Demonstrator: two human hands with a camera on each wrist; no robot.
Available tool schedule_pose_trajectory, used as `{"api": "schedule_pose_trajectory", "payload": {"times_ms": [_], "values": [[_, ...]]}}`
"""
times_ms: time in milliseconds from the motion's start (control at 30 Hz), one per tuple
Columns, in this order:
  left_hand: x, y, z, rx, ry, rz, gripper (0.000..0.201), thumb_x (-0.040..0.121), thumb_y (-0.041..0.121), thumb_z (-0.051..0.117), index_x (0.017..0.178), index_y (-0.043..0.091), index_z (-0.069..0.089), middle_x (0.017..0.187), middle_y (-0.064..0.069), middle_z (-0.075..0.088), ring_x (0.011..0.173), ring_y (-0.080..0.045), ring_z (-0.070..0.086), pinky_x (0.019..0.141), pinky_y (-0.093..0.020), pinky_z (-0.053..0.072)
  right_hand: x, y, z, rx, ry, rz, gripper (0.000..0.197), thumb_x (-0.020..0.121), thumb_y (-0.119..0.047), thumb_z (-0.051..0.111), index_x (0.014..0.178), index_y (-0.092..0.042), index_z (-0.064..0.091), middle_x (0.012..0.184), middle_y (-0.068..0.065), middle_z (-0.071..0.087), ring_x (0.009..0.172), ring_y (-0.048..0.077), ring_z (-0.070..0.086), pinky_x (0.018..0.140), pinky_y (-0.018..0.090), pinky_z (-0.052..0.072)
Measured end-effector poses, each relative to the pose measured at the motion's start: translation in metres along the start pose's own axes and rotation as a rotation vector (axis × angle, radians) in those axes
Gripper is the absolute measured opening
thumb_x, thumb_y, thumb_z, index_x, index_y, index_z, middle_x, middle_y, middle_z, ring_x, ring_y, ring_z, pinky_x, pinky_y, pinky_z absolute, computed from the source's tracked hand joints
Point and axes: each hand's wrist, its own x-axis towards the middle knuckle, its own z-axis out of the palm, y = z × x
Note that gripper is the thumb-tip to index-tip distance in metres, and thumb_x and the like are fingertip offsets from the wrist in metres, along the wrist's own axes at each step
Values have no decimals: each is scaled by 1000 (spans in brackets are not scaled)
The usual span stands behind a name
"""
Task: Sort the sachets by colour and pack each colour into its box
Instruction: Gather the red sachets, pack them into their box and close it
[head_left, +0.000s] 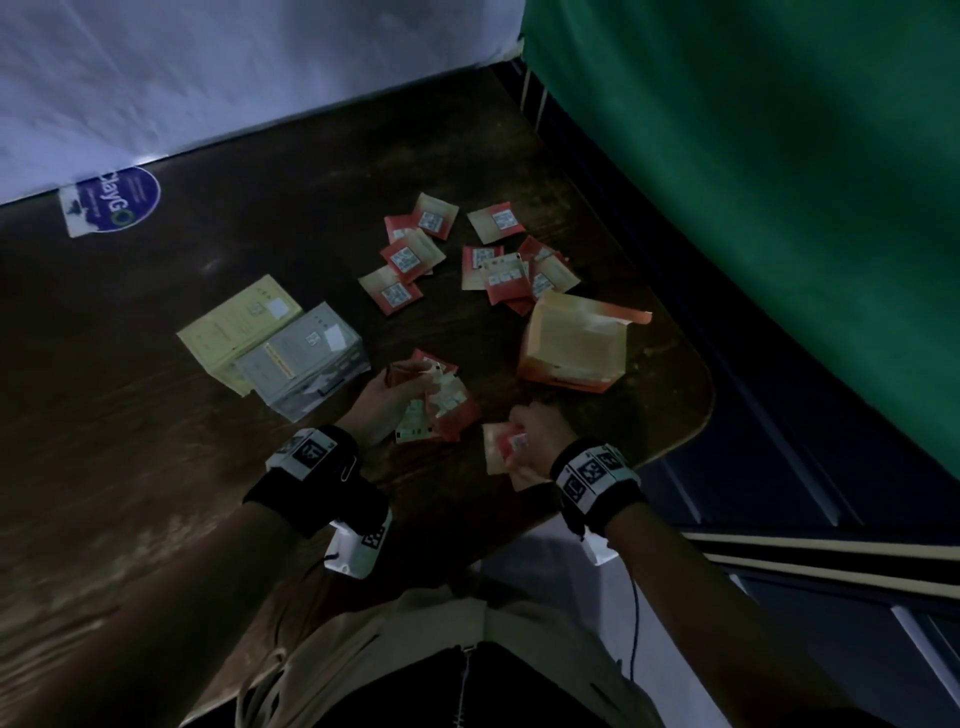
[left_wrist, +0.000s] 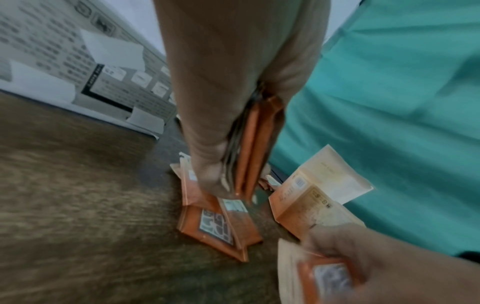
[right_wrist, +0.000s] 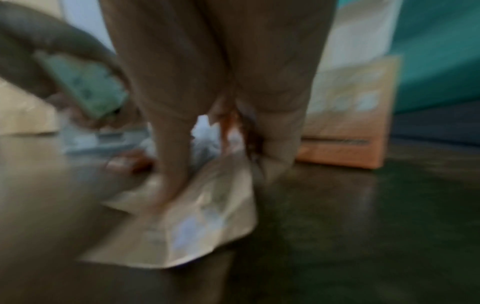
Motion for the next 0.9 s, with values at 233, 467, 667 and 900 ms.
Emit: {"api": "schedule_pose_trajectory", "payload": {"times_ms": [233,467,667,900], "values": [[-12,-4,6,176,-144,128,85,52,51,84,125,30,46,114,3,66,104,-13,64,89,-32,52,-15,-2,-10,957,176,-6,33,82,-19,72,109,-7,60,94,-4,60,79,5,57,62,18,46],[-12,-3,11,-30,76,137,15,84,17,67,91,4,67,87,-8,73,85,-23,69,86,-45,53,1,-27,-5,1359,128,36,24,84,-26,70,97,-14,54,109,12,63,102,25,63,88,44,54],[-15,-10,16,-63,54,58,13,94,8,51,90,9,63,83,-3,69,65,-10,68,64,-21,56,5,-59,8,910,-32,-76,29,98,-39,42,117,-17,45,94,0,55,77,14,56,58,27,47],[-24,-5,-1,39,34,36,12,86,-6,57,88,3,64,69,1,72,66,-15,68,60,-24,55,12,-64,5,1088,-83,-59,14,96,-12,51,106,-10,61,92,4,63,82,18,62,74,37,54]]}}
